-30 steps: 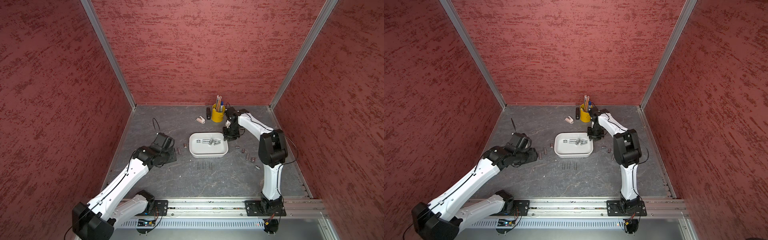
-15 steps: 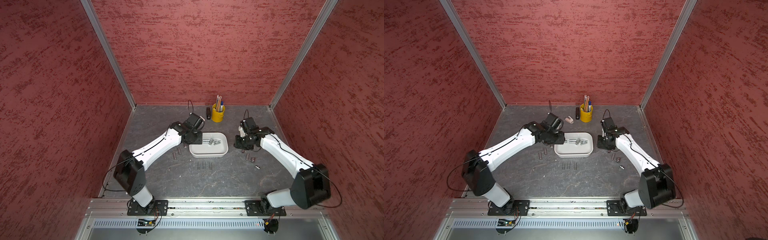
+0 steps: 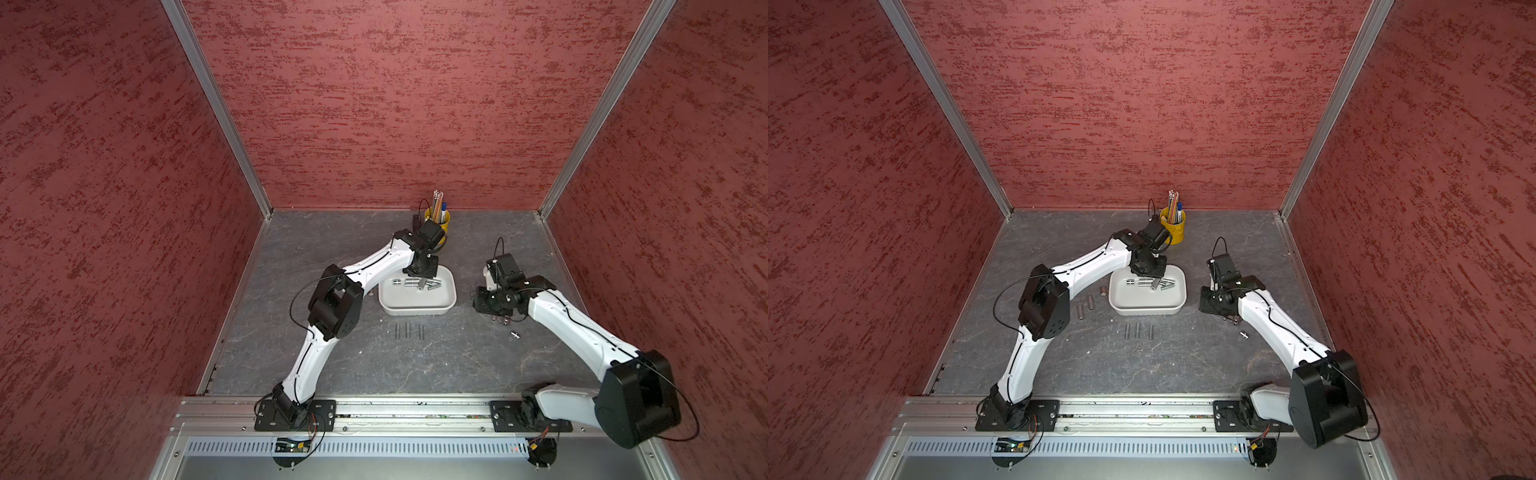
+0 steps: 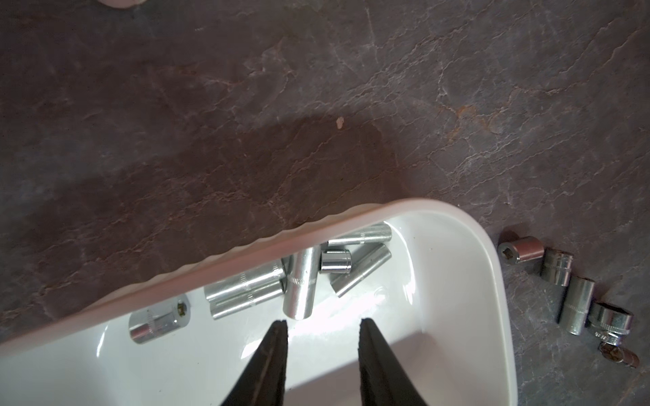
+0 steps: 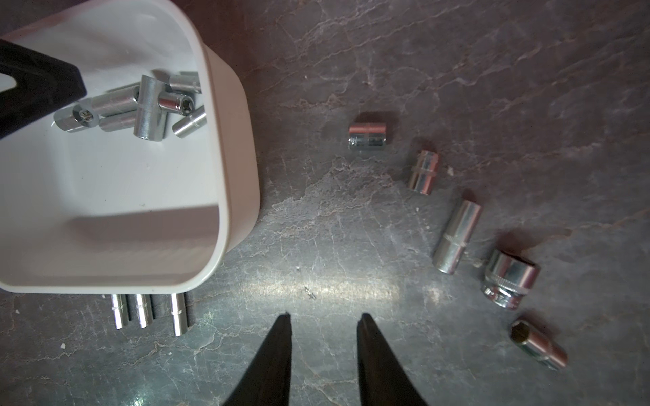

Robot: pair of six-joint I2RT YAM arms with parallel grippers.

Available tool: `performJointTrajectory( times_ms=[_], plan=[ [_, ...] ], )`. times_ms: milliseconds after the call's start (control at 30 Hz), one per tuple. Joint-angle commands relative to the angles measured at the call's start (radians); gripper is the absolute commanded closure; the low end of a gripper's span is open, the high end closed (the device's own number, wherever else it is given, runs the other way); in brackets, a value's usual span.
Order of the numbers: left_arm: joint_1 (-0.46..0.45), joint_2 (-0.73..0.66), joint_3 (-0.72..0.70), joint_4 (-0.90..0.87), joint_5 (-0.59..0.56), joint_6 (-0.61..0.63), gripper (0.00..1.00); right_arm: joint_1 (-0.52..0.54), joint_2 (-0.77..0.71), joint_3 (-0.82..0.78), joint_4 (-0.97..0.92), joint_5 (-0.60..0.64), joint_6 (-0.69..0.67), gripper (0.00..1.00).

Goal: Take out the socket from the storage box
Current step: Pick up the socket head from the storage box.

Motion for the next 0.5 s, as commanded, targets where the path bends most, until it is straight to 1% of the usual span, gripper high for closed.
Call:
performJointTrajectory(
  times_ms=[0, 333, 467],
  plan=[
    [-0.004, 0.035, 0.043, -0.059, -0.023, 0.021, 0.65, -0.003, 0.006, -0.001, 0.036, 0.012, -0.015, 0.66],
    [-0.011, 0.094, 0.045, -0.07, -0.056, 0.034, 0.67, -0.002, 0.028, 0.002, 0.034, -0.005, -0.019, 0.66],
    [-0.015, 0.127, 0.073, -0.079, -0.06, 0.044, 0.68, -0.003, 0.028, -0.002, 0.03, -0.006, -0.018, 0.66]
  ],
)
